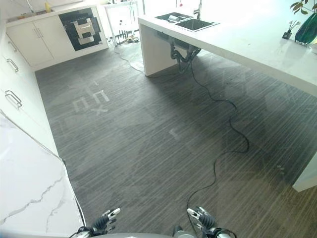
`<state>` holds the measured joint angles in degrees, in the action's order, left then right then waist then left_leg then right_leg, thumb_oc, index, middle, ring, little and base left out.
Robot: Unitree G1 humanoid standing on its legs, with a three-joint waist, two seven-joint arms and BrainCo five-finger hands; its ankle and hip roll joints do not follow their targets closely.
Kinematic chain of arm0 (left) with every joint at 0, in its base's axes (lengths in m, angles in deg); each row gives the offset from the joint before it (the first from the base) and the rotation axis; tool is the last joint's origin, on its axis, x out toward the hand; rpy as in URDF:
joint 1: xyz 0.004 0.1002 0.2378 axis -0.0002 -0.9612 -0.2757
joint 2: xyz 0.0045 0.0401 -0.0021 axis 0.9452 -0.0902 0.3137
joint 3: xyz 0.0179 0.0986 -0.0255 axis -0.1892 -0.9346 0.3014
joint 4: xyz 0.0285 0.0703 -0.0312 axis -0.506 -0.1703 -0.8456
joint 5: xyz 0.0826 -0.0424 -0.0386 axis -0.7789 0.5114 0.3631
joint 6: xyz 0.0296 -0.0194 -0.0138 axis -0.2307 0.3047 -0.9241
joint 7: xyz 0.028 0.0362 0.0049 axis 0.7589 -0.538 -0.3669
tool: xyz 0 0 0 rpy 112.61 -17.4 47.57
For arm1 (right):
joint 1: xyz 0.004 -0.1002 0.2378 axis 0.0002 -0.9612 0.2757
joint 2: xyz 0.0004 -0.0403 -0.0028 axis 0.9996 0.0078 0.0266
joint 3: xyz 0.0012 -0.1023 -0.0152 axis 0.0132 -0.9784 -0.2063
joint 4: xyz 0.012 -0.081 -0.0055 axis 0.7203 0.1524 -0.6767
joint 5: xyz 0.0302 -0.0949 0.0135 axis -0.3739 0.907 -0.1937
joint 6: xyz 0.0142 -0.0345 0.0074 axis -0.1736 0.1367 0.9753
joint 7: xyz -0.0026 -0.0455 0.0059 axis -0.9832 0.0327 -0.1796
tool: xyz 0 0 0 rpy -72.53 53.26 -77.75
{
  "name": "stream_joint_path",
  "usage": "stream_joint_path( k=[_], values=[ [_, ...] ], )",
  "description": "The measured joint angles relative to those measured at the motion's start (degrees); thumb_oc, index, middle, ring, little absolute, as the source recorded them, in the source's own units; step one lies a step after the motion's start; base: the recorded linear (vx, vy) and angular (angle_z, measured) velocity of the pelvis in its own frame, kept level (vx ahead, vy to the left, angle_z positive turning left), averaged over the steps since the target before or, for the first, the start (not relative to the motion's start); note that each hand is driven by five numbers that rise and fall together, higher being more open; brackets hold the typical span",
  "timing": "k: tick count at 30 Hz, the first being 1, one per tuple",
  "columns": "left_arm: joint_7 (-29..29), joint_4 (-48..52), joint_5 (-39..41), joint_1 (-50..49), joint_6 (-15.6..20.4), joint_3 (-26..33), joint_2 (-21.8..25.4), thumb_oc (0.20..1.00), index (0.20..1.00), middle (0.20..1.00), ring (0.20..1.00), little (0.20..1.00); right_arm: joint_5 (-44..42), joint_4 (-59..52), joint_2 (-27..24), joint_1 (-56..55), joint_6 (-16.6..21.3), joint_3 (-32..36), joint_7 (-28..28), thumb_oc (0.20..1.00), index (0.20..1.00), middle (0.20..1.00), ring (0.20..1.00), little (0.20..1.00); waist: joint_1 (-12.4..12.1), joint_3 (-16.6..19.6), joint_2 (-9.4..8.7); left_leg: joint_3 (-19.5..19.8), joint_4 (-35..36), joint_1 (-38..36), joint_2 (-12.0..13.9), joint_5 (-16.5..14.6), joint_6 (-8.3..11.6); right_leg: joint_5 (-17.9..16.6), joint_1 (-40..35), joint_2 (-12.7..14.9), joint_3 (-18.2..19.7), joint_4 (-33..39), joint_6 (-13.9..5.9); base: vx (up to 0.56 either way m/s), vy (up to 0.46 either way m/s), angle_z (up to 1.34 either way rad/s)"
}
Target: Place the dishes in the dishwasher.
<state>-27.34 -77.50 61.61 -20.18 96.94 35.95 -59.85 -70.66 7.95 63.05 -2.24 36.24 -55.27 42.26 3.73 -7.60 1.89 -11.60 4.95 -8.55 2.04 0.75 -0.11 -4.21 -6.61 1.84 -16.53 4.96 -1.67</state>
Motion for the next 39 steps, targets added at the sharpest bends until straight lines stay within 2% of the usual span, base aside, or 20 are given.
stream_joint_path(
  k=[3, 5, 6, 7, 8, 9, 10, 11, 14, 16, 17, 18, 21, 23, 26, 27, 31, 34, 36, 39],
  values=[
    [-0.91, 0.11, 1.03, 1.89, 1.02, 0.08, -0.08, 1.0, 1.0, 1.0, 1.0, 1.0, 0.05, -0.22, -0.09, 1.4, 0.0, -0.09, 0.1, 1.0, 1.0, 1.0, 1.0, 1.0, -0.02, -1.61, 0.78, 0.31, -3.8, 2.0, 1.38, -1.43, 1.64, 1.56, 0.78, -1.06, 0.15, -1.52, 1.98, 0.0, -0.14, 0.09],
    [-2.42, -0.04, 1.17, 3.9, 1.49, 1.68, -0.4, 1.0, 1.0, 1.0, 1.0, 1.0, 0.14, -1.79, -0.57, 4.81, 0.03, -0.18, 0.44, 1.0, 1.0, 1.0, 1.0, 1.0, -0.02, -5.71, -0.79, 0.4, -25.27, 11.91, 4.19, -1.86, 4.71, 5.32, 2.94, -1.29, 0.71, -6.57, 5.66, 0.3, -0.181, 0.08],
    [-3.11, 0.77, 1.49, 3.79, 1.54, 3.11, -0.34, 1.0, 1.0, 1.0, 1.0, 1.0, 0.46, -1.46, -0.64, 6.6, 0.22, -0.22, 0.65, 1.0, 1.0, 1.0, 1.0, 1.0, -1.17, -7.0, -1.29, 3.55, -40.64, 20.3, 6.22, 0.85, 9.54, 6.67, 4.9, -2.38, 0.35, -11.79, 9.9, 0.56, -0.033, -0.11],
    [-3.98, 7.07, 2.29, 3.6, 4.34, 4.99, 0.85, 1.0, 1.0, 1.0, 1.0, 1.0, 2.19, 1.44, -0.52, 10.08, -0.09, -0.08, 0.84, 1.0, 1.0, 1.0, 1.0, 1.0, -3.74, -11.02, -2.08, 8.27, -55.29, 34.34, 6.66, 1.68, 11.77, 9.25, 4.38, -3.47, 2.34, -15.75, 7.19, 0.69, 0.189, -0.26],
    [-4.7, 8.61, 2.71, 4.63, 4.72, 5.94, 1.31, 1.0, 1.0, 1.0, 1.0, 1.0, 2.5, 2.07, -1.29, 10.62, -0.11, -0.19, 0.87, 1.0, 1.0, 1.0, 1.0, 1.0, -5.72, -11.52, -2.48, 5.6, -50.93, 39.57, 5.08, 2.06, 9.45, 10.08, 4.37, -3.55, 3.56, -14.69, 6.55, 0.58, 0.205, -0.55],
    [-4.91, 7.33, 3.15, 4.92, 3.72, 5.71, 0.24, 1.0, 1.0, 1.0, 1.0, 1.0, 2.53, 1.46, -2.52, 10.61, -0.22, -0.44, 1.07, 1.0, 1.0, 1.0, 1.0, 1.0, -6.31, -11.28, 0.72, 2.46, -31.6, 39.6, 6.94, 2.5, 8.11, 12.51, 1.83, -5.08, 2.72, -15.93, 1.87, 0.57, 0.23, -1.1],
    [-5.57, 7.03, 3.26, 3.07, 4.44, 6.32, -0.01, 1.0, 1.0, 1.0, 1.0, 1.0, 2.37, -1.95, -3.95, 9.92, -0.13, -2.99, 1.04, 1.0, 1.0, 1.0, 1.0, 1.0, -6.16, -11.21, 1.05, 0.72, -19.82, 39.54, 8.67, 4.5, 7.66, 16.32, 2.49, -2.16, 8.0, -25.95, 5.13, 0.38, 0.208, -0.83],
    [-4.91, 4.44, 3.34, 4.5, 4.34, 7.64, -0.34, 1.0, 1.0, 1.0, 1.0, 1.0, 2.32, -3.93, -5.49, 8.82, -0.03, -4.08, 1.16, 1.0, 1.0, 1.0, 1.0, 1.0, -3.88, -11.97, 3.12, -0.54, -16.05, 39.39, 9.56, 4.48, 7.3, 18.12, -1.58, -3.88, 6.29, -23.74, 3.01, 0.39, 0.235, -0.38],
    [-5.1, 3.4, 3.08, 4.19, 1.89, 6.81, 3.02, 1.0, 1.0, 1.0, 1.0, 1.0, 2.37, -1.43, -4.35, 4.09, -1.79, -4.58, 1.97, 1.0, 1.0, 1.0, 1.0, 1.0, -3.07, -9.06, -2.15, -4.89, -17.91, 35.78, 6.51, 2.58, 1.15, 17.75, -6.28, -3.99, 6.77, -15.86, 2.59, 0.4, 0.278, 0.09],
    [-5.16, 2.51, 1.57, 3.54, 0.69, 6.57, 2.33, 1.0, 1.0, 1.0, 1.0, 1.0, 2.32, 0.51, -2.81, 4.22, -2.09, -3.71, 2.12, 1.0, 1.0, 1.0, 1.0, 1.0, -5.27, -7.63, -5.02, -4.59, -13.18, 26.83, 0.99, 2.07, 0.04, 16.58, -10.09, -3.8, 7.89, -10.08, 2.35, 0.38, 0.371, -0.02],
    [-5.44, 1.56, 0.47, 3.26, -0.22, 5.6, 1.56, 1.0, 1.0, 1.0, 1.0, 1.0, 2.32, 1.05, -1.54, 5.02, -1.44, -1.17, 2.06, 1.0, 1.0, 1.0, 1.0, 1.0, -6.58, -7.02, -5.79, -5.68, -6.03, 18.55, -3.99, 3.72, -3.17, 17.62, -13.65, -3.62, 7.74, -7.58, 0.63, 0.43, 0.669, -0.13],
    [-5.48, 1.01, 0.32, 3.43, -0.32, 5.37, 1.54, 1.0, 1.0, 1.0, 1.0, 1.0, 2.29, 0.84, -0.75, 5.16, -1.24, 0.32, 2.32, 1.0, 1.0, 1.0, 1.0, 1.0, -6.61, -7.0, -5.59, -6.71, -2.24, 14.87, -4.82, 7.33, -8.88, 18.73, -14.68, -3.46, 7.27, -9.21, -0.73, 0.35, 0.646, 0.07],
    [-5.56, 2.35, 0.44, 5.2, 0.19, -1.4, 3.51, 1.0, 1.0, 1.0, 1.0, 1.0, 2.25, -5.87, 0.01, 3.83, 0.15, -0.02, 3.62, 1.0, 1.0, 1.0, 1.0, 1.0, -3.32, -4.44, -3.1, -6.08, -1.21, 8.01, -9.43, 4.03, -12.62, 17.02, 5.41, 6.33, 3.49, -56.98, -6.16, 0.09, 0.331, 0.29],
    [-4.59, 4.45, 1.01, 7.84, 0.31, -3.49, 3.81, 1.0, 1.0, 1.0, 1.0, 1.0, 2.31, -6.32, 0.33, 5.27, 0.27, -0.25, 4.08, 1.0, 1.0, 1.0, 1.0, 1.0, -2.99, -4.42, -0.59, -6.02, -0.87, 7.44, -9.27, 2.26, -13.16, 16.43, 15.94, 6.83, 4.11, -63.38, -8.48, 0.09, 0.103, 0.15],
    [-4.17, 5.14, 1.02, 10.18, 0.39, -4.56, 3.89, 1.0, 1.0, 1.0, 1.0, 1.0, 2.28, -6.24, 0.36, 5.32, 0.38, -0.21, 4.46, 1.0, 1.0, 1.0, 1.0, 1.0, -2.69, -4.66, -0.23, -2.47, -1.4, 4.69, -9.02, 1.23, -10.83, 19.88, 20.27, 5.25, 1.75, -49.7, -5.17, 0.16, -0.077, 0.15],
    [-4.18, 5.02, 1.0, 10.92, 0.27, -4.44, 3.65, 1.0, 1.0, 1.0, 1.0, 1.0, 2.22, -6.87, -0.71, 5.35, 0.41, -0.23, 4.57, 1.0, 1.0, 1.0, 1.0, 1.0, -2.15, -5.18, 0.52, 3.81, -0.97, 3.3, -8.74, -0.03, -9.19, 18.58, 21.57, 2.91, 1.44, -35.65, -3.45, 0.24, -0.145, 0.51],
    [-4.21, 2.16, 0.92, 10.88, 0.0, -4.39, 3.23, 1.0, 1.0, 1.0, 1.0, 1.0, 2.16, -7.49, -2.25, 2.13, 0.88, -0.08, 4.37, 1.0, 1.0, 1.0, 1.0, 1.0, 1.16, -6.44, -1.88, 3.85, -1.86, -1.45, -9.67, -7.8, -5.96, 4.3, 23.36, 2.78, 3.37, -4.72, -4.66, 0.38, -0.136, 0.56],
    [-4.24, 1.15, 0.62, 8.15, 0.02, -4.43, 1.52, 1.0, 1.0, 1.0, 1.0, 1.0, 2.22, -7.29, -1.28, -0.22, 0.89, 0.86, 4.01, 1.0, 1.0, 1.0, 1.0, 1.0, 3.51, -6.91, -2.32, 9.05, -2.52, -7.42, -11.36, -8.28, -7.99, 0.88, 25.24, 3.54, 2.79, -9.44, -5.22, 0.37, -0.176, 0.37],
    [-4.21, 1.26, 0.31, 7.86, 0.01, -4.48, 0.39, 1.0, 1.0, 1.0, 1.0, 1.0, 2.21, -7.56, -0.83, -0.16, 0.85, 2.04, 4.01, 1.0, 1.0, 1.0, 1.0, 1.0, 4.04, -6.99, -1.44, 10.49, -3.32, -9.64, -10.9, -9.32, -6.19, 0.51, 25.1, 2.52, 0.76, -14.18, -4.09, 0.3, -0.206, 0.54],
    [-3.69, 1.51, 0.28, 7.87, -0.07, -4.3, -0.44, 1.0, 1.0, 1.0, 1.0, 1.0, 2.2, -8.91, -2.13, 0.53, 0.81, 2.06, 4.07, 1.0, 1.0, 1.0, 1.0, 1.0, 3.82, -7.25, 0.43, 6.21, -11.47, -10.62, -10.14, -12.27, -0.96, -1.9, 18.84, 0.56, -1.03, -13.48, 7.82, 0.36, -0.265, 0.4]
  ],
)
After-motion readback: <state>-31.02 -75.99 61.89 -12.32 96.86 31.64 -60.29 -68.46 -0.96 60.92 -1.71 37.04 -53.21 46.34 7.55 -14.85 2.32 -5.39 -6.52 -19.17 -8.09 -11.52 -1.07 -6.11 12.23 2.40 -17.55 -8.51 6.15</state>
